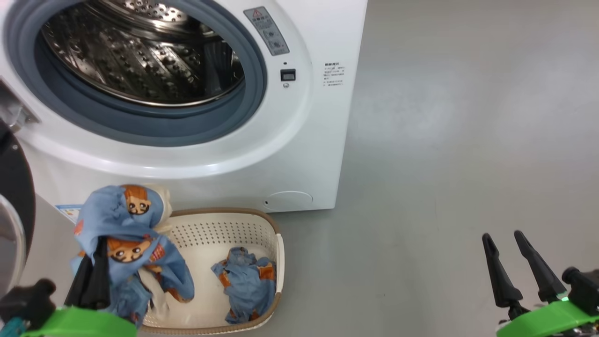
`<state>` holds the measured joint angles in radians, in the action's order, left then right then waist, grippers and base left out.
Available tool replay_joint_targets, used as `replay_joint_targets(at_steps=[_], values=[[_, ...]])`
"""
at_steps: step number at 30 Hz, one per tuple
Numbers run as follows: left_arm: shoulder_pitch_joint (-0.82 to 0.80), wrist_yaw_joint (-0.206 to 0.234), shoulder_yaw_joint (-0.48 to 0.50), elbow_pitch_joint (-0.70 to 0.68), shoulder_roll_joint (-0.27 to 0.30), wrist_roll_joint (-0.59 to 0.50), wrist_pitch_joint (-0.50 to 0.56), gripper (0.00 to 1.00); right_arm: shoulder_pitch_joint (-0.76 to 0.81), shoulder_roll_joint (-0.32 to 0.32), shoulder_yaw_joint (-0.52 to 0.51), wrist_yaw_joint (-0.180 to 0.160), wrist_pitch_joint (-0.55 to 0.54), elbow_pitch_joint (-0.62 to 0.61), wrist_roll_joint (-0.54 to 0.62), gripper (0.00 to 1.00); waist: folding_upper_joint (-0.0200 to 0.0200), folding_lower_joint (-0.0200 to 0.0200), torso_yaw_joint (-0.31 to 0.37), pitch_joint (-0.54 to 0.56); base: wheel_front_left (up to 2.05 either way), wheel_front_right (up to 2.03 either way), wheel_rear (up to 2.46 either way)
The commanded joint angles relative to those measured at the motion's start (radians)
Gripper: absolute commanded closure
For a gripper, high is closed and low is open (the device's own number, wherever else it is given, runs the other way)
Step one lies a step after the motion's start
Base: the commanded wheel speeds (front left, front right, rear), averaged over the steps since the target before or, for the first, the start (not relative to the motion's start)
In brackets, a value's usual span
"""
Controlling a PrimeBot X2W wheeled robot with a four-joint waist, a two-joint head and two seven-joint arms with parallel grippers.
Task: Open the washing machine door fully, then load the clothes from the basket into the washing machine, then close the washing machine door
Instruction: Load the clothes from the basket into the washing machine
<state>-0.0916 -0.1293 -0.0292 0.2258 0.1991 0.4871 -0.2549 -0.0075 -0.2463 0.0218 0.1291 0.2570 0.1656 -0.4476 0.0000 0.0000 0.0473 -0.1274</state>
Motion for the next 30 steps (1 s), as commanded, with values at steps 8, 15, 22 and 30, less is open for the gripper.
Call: replay_joint_targets(at_steps=[8, 15, 22, 30], values=[[0.113, -0.001, 0.111, -0.167, -0.027, -0.056, -0.007, 1.0, 0.048, -0.008, -0.014, 0.002, 0.005, -0.038, -0.007, 0.0, 0.0, 0.0, 0.002, 0.024, 0.0, 0.0, 0.0], [0.154, -0.001, 0.129, -0.224, -0.06, -0.073, -0.007, 1.0, 0.058, -0.003, -0.022, 0.002, 0.005, -0.046, -0.007, 0.0, 0.0, 0.0, 0.004, 0.017, 0.0, 0.0, 0.0], [0.107, -0.001, 0.125, -0.218, -0.063, -0.065, -0.007, 1.0, 0.032, 0.009, -0.022, 0.002, 0.005, -0.05, -0.003, 0.0, 0.0, 0.0, 0.008, -0.022, 0.0, 0.0, 0.0], [-0.042, -0.001, 0.124, -0.208, -0.031, -0.051, -0.007, 1.0, -0.02, 0.036, -0.011, 0.002, 0.005, -0.059, 0.006, 0.0, 0.0, 0.0, 0.016, -0.116, 0.0, 0.0, 0.0]])
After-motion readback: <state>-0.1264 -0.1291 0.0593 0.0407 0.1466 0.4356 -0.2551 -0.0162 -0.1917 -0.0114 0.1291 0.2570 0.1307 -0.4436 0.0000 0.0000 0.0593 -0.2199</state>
